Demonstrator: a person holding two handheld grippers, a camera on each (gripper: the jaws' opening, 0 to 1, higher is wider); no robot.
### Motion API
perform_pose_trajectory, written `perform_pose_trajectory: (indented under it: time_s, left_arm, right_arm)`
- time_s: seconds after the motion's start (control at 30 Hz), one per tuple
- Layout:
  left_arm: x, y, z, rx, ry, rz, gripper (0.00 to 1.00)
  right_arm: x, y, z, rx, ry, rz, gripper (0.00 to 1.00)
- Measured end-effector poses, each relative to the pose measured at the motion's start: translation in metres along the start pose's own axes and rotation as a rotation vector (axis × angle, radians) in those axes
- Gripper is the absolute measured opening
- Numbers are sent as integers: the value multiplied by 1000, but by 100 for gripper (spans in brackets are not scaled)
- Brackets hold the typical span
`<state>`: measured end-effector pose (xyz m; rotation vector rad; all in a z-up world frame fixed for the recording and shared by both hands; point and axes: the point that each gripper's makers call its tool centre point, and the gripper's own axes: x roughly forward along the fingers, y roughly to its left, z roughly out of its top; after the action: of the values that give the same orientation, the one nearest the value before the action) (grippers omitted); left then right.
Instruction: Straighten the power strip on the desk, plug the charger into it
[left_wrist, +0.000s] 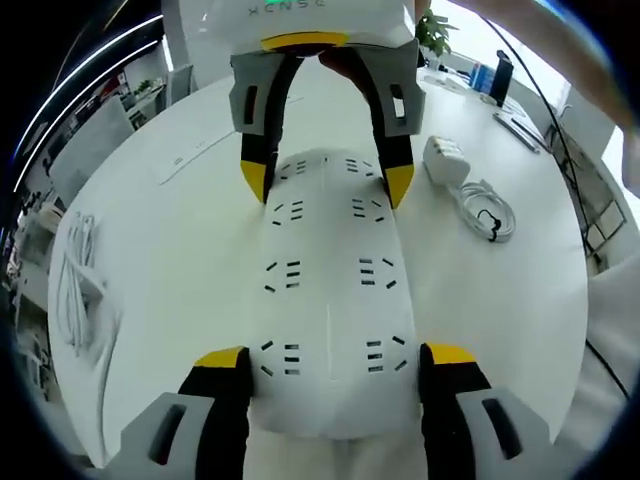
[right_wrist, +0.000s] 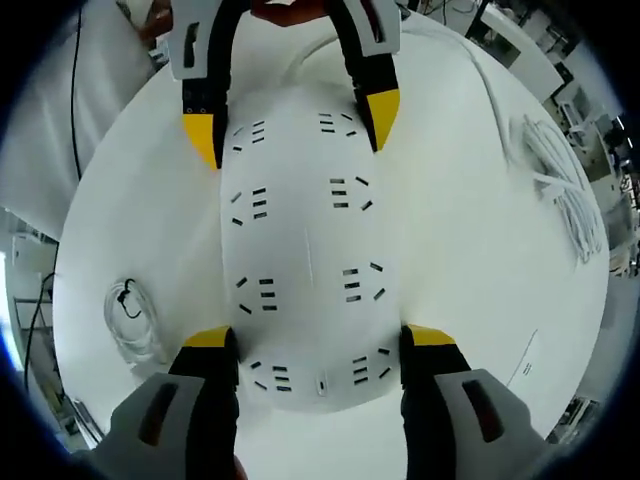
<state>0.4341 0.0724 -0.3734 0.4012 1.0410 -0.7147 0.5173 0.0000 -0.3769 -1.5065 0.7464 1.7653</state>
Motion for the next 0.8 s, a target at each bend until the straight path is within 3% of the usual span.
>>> perform_pose_trajectory:
  time_s: [0.5,0.8]
  left_arm:
    - [0,4,-2,18,34,-2,69]
    - [-3,-6,-5,24,45,17,68]
  right_arm:
    - [0,12,3,38,-25,-11,64]
    - [0,13,4,54,-42,-14,64]
